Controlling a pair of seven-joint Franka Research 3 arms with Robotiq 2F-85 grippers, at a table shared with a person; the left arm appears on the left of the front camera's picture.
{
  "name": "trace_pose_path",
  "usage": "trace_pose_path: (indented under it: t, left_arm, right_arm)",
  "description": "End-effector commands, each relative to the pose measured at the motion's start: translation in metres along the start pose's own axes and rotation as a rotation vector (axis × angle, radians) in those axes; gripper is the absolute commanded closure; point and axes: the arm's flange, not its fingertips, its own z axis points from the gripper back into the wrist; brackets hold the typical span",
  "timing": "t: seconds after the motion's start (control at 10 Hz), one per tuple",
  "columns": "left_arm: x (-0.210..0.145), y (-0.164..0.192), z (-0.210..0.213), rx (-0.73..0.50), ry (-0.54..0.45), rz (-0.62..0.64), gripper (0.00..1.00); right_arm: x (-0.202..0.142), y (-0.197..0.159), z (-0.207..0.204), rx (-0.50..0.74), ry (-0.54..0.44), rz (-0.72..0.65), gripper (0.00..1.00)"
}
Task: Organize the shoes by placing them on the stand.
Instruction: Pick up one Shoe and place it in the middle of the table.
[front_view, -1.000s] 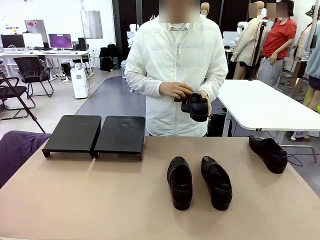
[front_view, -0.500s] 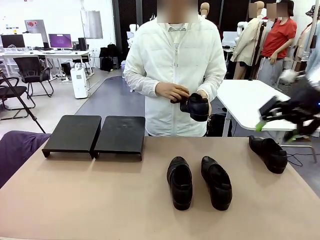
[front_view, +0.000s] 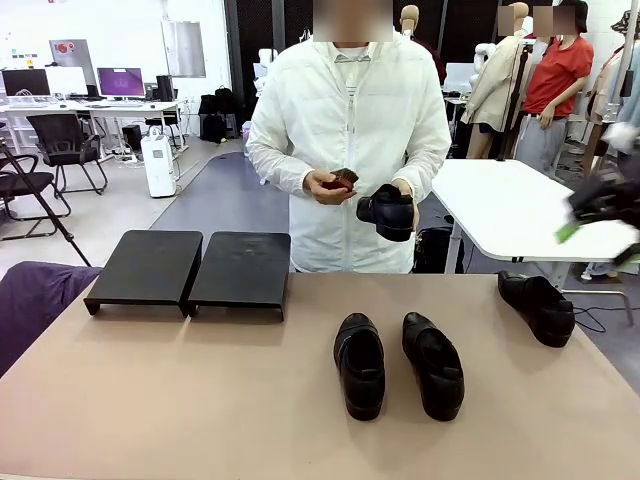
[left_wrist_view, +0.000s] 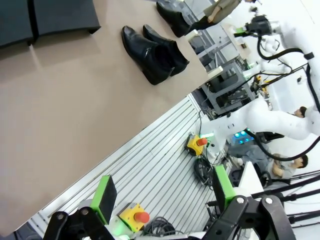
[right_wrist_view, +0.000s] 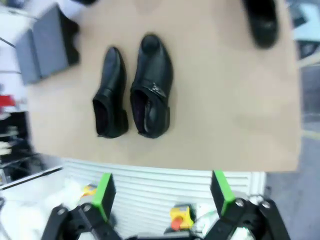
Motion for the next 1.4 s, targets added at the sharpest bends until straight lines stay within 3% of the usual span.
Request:
trace_pose_path:
  t: [0.0, 0.2, 0.4, 0.6, 0.8, 0.9, 1.0, 1.3]
  left_arm:
    - [0.001, -0.001, 0.001, -0.016, -0.007, -0.019, 0.00]
    - [0.001, -0.001, 0.001, -0.016, -0.007, -0.019, 0.00]
    - [0.001, -0.001, 0.001, -0.016, -0.007, -0.019, 0.00]
    - [0.001, -0.001, 0.001, -0.016, -0.007, -0.019, 0.00]
    - [0.001, -0.001, 0.001, -0.016, -0.007, -0.019, 0.00]
    - [0.001, -0.001, 0.001, -0.016, -0.007, -0.019, 0.00]
    - [0.001, -0.001, 0.001, -0.016, -0.007, -0.019, 0.00]
    - [0.001, -0.001, 0.001, -0.016, -0.007, -0.019, 0.00]
  right_arm:
    - [-0.026, -0.060, 0.062, 0.103, -0.050, -0.060, 0.00]
    - [-0.042, -0.104, 0.073, 0.154, -0.107, -0.170, 0.00]
    - [-0.039, -0.098, 0.058, 0.128, -0.095, -0.150, 0.00]
    - [-0.025, -0.049, 0.030, 0.062, -0.095, -0.065, 0.00]
    - [-0.012, 0.013, -0.010, -0.017, -0.009, 0.069, 0.00]
    - [-0.007, 0.011, 0.002, -0.057, 0.002, 0.061, 0.00]
    - [-0.002, -0.016, 0.043, -0.062, -0.050, -0.005, 0.00]
    - [-0.042, -0.105, 0.211, 0.082, -0.112, -0.134, 0.00]
